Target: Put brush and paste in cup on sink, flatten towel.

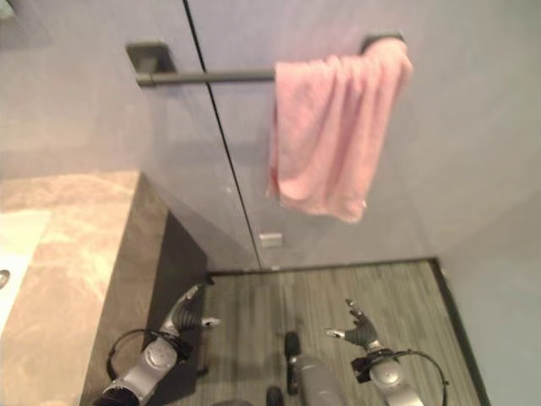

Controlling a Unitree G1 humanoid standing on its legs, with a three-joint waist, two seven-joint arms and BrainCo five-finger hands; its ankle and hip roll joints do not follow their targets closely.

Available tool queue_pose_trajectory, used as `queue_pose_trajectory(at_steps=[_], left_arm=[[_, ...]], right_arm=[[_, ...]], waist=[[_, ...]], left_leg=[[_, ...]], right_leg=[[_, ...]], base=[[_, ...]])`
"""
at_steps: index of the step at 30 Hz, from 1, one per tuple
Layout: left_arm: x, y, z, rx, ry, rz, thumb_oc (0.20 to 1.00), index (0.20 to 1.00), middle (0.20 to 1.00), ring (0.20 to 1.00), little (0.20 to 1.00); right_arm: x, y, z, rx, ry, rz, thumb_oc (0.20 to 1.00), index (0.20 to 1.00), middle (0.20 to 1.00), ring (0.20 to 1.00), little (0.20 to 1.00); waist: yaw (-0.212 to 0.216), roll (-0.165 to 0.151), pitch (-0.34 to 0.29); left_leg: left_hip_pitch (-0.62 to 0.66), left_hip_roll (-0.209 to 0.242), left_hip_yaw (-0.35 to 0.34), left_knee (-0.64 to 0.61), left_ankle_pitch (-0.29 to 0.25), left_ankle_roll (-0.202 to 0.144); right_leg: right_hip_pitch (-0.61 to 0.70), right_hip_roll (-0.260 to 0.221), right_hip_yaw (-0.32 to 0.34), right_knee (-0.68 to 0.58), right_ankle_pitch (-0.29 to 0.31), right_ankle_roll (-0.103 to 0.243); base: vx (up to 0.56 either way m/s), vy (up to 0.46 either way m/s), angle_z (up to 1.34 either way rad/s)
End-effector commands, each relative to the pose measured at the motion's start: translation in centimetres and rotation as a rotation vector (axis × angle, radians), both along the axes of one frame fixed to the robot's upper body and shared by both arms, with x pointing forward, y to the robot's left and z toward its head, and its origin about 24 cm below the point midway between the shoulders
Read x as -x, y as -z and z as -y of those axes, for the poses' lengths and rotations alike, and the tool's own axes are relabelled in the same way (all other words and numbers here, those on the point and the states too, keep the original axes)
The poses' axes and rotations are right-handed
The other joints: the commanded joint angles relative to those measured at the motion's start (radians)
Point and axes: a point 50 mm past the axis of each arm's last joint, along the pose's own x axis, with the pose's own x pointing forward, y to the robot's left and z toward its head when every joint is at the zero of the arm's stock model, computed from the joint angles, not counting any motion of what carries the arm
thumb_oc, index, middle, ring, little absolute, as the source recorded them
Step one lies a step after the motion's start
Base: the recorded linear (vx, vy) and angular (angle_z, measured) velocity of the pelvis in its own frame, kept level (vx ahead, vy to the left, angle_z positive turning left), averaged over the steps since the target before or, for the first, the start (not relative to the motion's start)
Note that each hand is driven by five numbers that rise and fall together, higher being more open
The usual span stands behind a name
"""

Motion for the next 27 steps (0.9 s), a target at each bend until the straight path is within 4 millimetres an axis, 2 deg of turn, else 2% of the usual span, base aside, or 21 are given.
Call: queue_pose_trajectory(at_steps=[1,4,5,6,8,9,11,12,13,14,15,18,19,24,27], left_arm=[[-2.0,-2.0,-0.4,-0.008,0.012,0.103,1.0,1.0,1.0,1.0,1.0],[-2.0,-1.9,-0.6,-0.011,0.005,0.099,1.0,1.0,1.0,1.0,1.0],[-2.0,-1.9,-0.6,-0.013,0.007,0.097,1.0,1.0,1.0,1.0,1.0],[-2.2,-1.9,-0.7,-0.02,0.007,0.093,1.0,1.0,1.0,1.0,1.0],[-2.2,-1.9,-0.5,-0.024,0.019,0.09,1.0,1.0,1.0,1.0,1.0],[-2.2,-1.9,-0.5,-0.024,0.019,0.09,1.0,1.0,1.0,1.0,1.0],[-2.6,-2.0,0.2,-0.02,0.043,0.095,1.0,1.0,1.0,1.0,1.0],[-2.7,-2.0,0.4,-0.019,0.051,0.099,1.0,1.0,1.0,1.0,1.0],[-2.6,-2.0,0.5,-0.021,0.054,0.103,1.0,1.0,1.0,1.0,1.0],[-2.7,-2.0,0.5,-0.021,0.054,0.103,1.0,1.0,1.0,1.0,1.0],[-2.6,-2.1,0.7,-0.018,0.058,0.108,1.0,1.0,1.0,1.0,1.0],[-2.7,-2.2,0.8,-0.033,0.079,0.111,1.0,1.0,1.0,1.0,1.0],[-2.6,-2.2,0.7,-0.038,0.084,0.111,1.0,1.0,1.0,1.0,1.0],[-2.3,-2.3,0.2,-0.043,0.081,0.115,1.0,1.0,1.0,1.0,1.0],[-2.2,-2.5,-0.5,-0.052,0.064,0.122,1.0,1.0,1.0,1.0,1.0]], right_arm=[[-0.8,-1.3,0.3,-0.004,-0.012,0.079,1.0,1.0,1.0,1.0,1.0],[-0.7,-1.2,0.4,0.002,-0.012,0.071,1.0,1.0,1.0,1.0,1.0],[-0.5,-1.1,0.5,0.002,-0.008,0.066,1.0,1.0,1.0,1.0,1.0],[-0.1,-0.8,0.7,0.003,0.006,0.053,1.0,1.0,1.0,1.0,1.0],[0.1,-0.6,0.8,0.002,0.012,0.046,1.0,1.0,1.0,1.0,1.0],[0.1,-0.6,0.8,0.002,0.012,0.046,1.0,1.0,1.0,1.0,1.0],[0.3,-0.4,0.9,0.016,0.023,0.036,1.0,1.0,1.0,1.0,1.0],[0.3,-0.3,1.0,0.018,0.027,0.033,1.0,1.0,1.0,1.0,1.0],[0.3,-0.3,0.9,0.021,0.03,0.035,1.0,1.0,1.0,1.0,1.0],[0.3,-0.3,0.9,0.02,0.03,0.035,1.0,1.0,1.0,1.0,1.0],[0.1,-0.2,0.6,0.027,0.008,0.035,1.0,1.0,1.0,1.0,1.0],[-0.1,-0.1,0.0,0.032,-0.018,0.029,1.0,1.0,1.0,1.0,1.0],[-0.4,-0.2,-0.3,0.034,-0.037,0.032,1.0,1.0,1.0,1.0,1.0],[-0.6,-0.3,-0.7,0.023,-0.037,0.043,1.0,1.0,1.0,1.0,1.0],[-1.0,-0.6,-1.3,0.009,-0.052,0.062,1.0,1.0,1.0,1.0,1.0]], waist=[[-0.002,-0.046,-0.012],[-0.003,-0.045,-0.016],[-0.001,-0.048,-0.016],[-0.005,-0.059,-0.014],[-0.006,-0.065,-0.01],[-0.006,-0.065,-0.01],[-0.003,-0.07,-0.006],[-0.001,-0.076,-0.004],[0.012,-0.081,0.0],[0.013,-0.083,-0.002],[0.023,-0.081,0.006],[0.028,-0.074,0.019],[0.027,-0.071,0.013],[0.033,-0.061,0.006],[0.032,-0.055,0.025]], left_leg=[[0.057,0.129,0.002,0.06,0.132,-0.08],[0.048,0.143,-0.006,0.092,0.177,-0.096],[0.034,0.151,-0.004,0.129,0.209,-0.108],[-0.007,0.177,0.015,0.214,0.27,-0.124],[-0.03,0.184,0.031,0.258,0.279,-0.12],[-0.031,0.184,0.03,0.26,0.278,-0.12],[-0.084,0.183,0.065,0.189,0.231,-0.091],[-0.112,0.177,0.071,0.172,0.2,-0.079],[-0.182,0.158,0.077,0.09,0.147,-0.06],[-0.184,0.156,0.078,0.086,0.151,-0.058],[-0.209,0.148,0.052,-0.009,0.138,-0.046],[-0.187,0.142,0.032,-0.048,0.155,-0.041],[-0.172,0.132,0.034,-0.076,0.144,-0.031],[-0.132,0.12,0.063,-0.147,0.158,-0.009],[-0.113,0.118,0.085,-0.177,0.169,0.008]], right_leg=[[-0.029,-0.045,0.051,0.041,0.016,0.174],[-0.009,-0.028,0.047,0.034,0.0,0.157],[0.005,-0.024,0.047,0.029,-0.006,0.149],[0.03,-0.019,0.044,0.016,-0.016,0.131],[0.055,-0.015,0.044,0.001,-0.027,0.12],[0.056,-0.014,0.044,0.0,-0.027,0.12],[0.092,-0.035,0.039,-0.024,-0.037,0.13],[0.102,-0.047,0.042,-0.034,-0.035,0.137],[0.122,-0.059,0.052,-0.049,-0.041,0.151],[0.119,-0.061,0.053,-0.05,-0.039,0.152],[0.121,-0.067,0.073,-0.045,-0.041,0.161],[0.107,-0.063,0.082,-0.016,-0.043,0.166],[0.099,-0.065,0.094,-0.011,-0.045,0.175],[0.087,-0.072,0.113,0.011,-0.039,0.188],[0.04,-0.071,0.134,0.103,-0.036,0.22]], base=[[0.27,-0.219,0.12],[0.13,-0.112,0.13],[0.24,-0.241,0.01],[0.17,-0.189,-0.06],[0.14,-0.139,0.07],[0.17,-0.105,0.02],[0.14,-0.016,-0.03],[0.13,0.063,0.13],[0.1,0.056,0.15],[0.11,0.115,0.15],[0.05,0.075,0.02],[0.05,0.125,-0.21],[0.02,0.187,-0.48],[0.02,0.142,-0.43],[-0.06,0.143,-0.46]])
